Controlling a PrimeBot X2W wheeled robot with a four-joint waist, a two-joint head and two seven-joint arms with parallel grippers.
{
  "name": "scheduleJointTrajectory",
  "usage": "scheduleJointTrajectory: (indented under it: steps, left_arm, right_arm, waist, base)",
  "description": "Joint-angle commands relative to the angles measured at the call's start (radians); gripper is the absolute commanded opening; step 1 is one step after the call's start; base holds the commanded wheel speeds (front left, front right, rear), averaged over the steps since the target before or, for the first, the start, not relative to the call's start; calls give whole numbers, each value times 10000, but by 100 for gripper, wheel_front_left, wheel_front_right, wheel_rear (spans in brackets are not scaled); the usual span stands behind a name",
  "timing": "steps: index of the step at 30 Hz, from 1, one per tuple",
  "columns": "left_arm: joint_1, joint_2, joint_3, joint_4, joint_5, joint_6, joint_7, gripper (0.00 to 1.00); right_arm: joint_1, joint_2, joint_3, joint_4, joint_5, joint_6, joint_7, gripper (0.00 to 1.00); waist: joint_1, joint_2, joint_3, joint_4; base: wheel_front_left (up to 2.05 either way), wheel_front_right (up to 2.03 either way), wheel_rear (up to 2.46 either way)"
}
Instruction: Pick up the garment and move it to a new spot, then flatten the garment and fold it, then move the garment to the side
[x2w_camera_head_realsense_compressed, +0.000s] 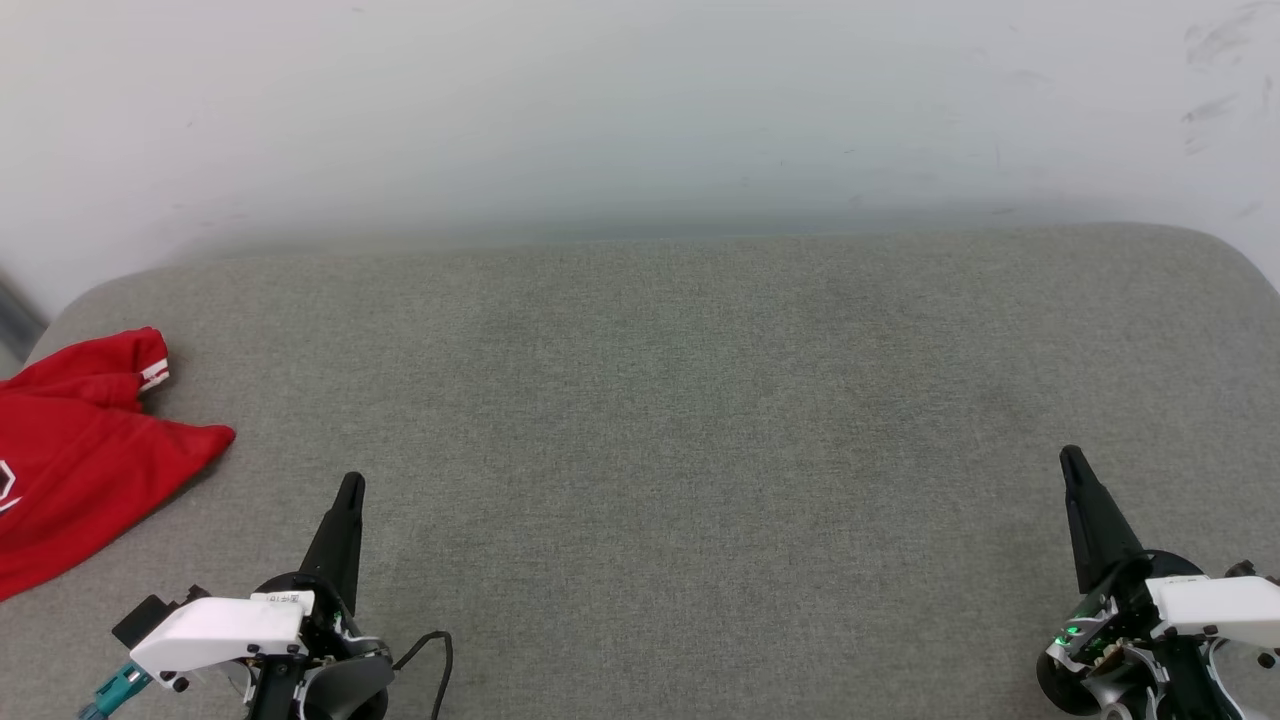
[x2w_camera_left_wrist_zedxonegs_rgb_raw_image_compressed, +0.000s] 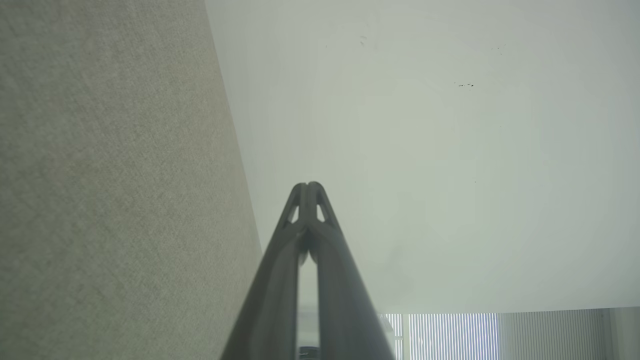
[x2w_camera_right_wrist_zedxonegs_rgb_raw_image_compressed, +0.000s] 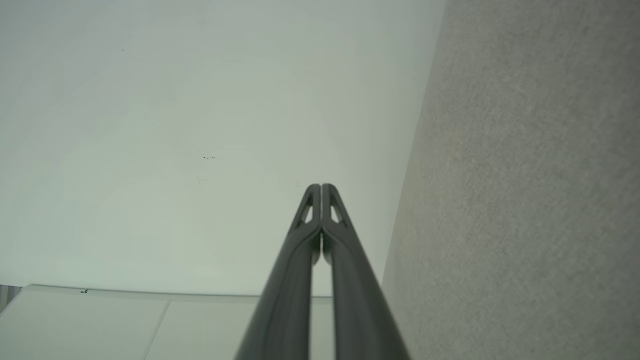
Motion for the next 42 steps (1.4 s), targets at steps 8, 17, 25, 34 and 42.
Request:
scheduleJointTrajectory:
  steps: [8, 17, 25, 34, 42]
  left_arm:
    - [-71, -10, 15, 1, 15, -21, 17, 0]
    - [-71, -10, 17, 1, 15, -21, 19, 0]
    - [-71, -10, 18, 1, 15, -21, 18, 0]
    - [-71, -10, 16, 1, 15, -21, 18, 0]
    - [33, -6, -19, 59, 4, 2, -15, 100]
  right_arm:
    - [-115, 31, 5, 3, -44, -3, 3, 0]
    - [-115, 31, 5, 2, -44, -3, 3, 0]
    - [-115, 31, 5, 2, -44, -3, 3, 0]
    - [-115, 31, 4, 2, -44, -3, 2, 0]
    - [43, 4, 9, 67, -4, 0, -16, 100]
  waist:
    - [0, 0, 0, 0]
    - [0, 0, 0, 0]
    - [0, 0, 0, 0]
    - [0, 0, 0, 0]
    - [0, 0, 0, 0]
  base:
    - [0, 0, 0]
    - [0, 0, 0]
    - [0, 0, 0]
    - [0, 0, 0]
    - [0, 0, 0]
